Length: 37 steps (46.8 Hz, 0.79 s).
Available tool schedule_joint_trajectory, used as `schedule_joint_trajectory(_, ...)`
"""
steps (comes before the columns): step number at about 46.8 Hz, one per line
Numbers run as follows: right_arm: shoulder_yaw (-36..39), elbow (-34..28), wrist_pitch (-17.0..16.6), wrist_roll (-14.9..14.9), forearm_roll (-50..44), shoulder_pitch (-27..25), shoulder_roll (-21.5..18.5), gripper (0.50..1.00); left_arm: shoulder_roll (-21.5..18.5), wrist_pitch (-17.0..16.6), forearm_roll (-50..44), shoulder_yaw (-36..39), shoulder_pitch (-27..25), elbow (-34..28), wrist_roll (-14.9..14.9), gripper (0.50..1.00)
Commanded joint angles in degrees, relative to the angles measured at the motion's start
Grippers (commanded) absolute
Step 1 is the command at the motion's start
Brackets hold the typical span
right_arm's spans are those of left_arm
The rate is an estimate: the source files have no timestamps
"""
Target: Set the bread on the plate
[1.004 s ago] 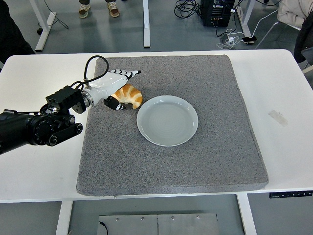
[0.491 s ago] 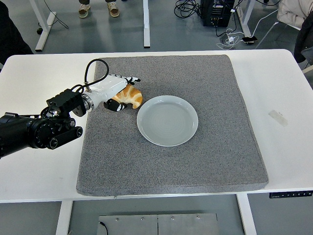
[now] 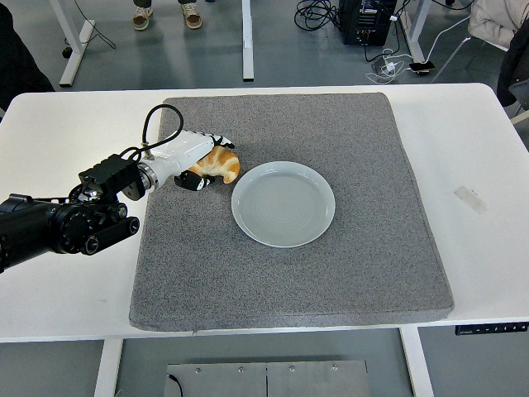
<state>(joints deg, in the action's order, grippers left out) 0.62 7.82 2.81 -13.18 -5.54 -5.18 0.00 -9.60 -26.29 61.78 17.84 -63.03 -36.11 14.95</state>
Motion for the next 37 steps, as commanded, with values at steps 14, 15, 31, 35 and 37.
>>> schedule_joint_trajectory(14, 0.0, 0.0, 0.0, 0.0, 0.0, 0.0, 0.0, 1.000, -0.9, 0.1, -0.6, -0.8, -1.2, 0.0, -0.4, 0.500)
schedule_joint_trajectory(15, 0.0, 0.0, 0.0, 0.0, 0.0, 0.0, 0.0, 1.000, -0.9, 0.1, -0.7, -0.8, -1.4, 0.0, -0.4, 0.500)
schedule_joint_trajectory(31, 0.0, 0.0, 0.0, 0.0, 0.0, 0.0, 0.0, 1.000, -2.6, 0.2, -0.4, -1.1, -3.7, -1.0, 0.0, 0.500)
schedule_joint_trajectory(35, 0.0, 0.0, 0.0, 0.0, 0.0, 0.0, 0.0, 1.000, -2.7, 0.2, -0.2, -1.1, -5.4, -1.2, 0.0, 0.500)
schedule_joint_trajectory(37, 0.0, 0.0, 0.0, 0.0, 0.0, 0.0, 0.0, 1.000, -2.9, 0.2, -0.2, -1.1, -6.4, -1.5, 0.0, 0.500)
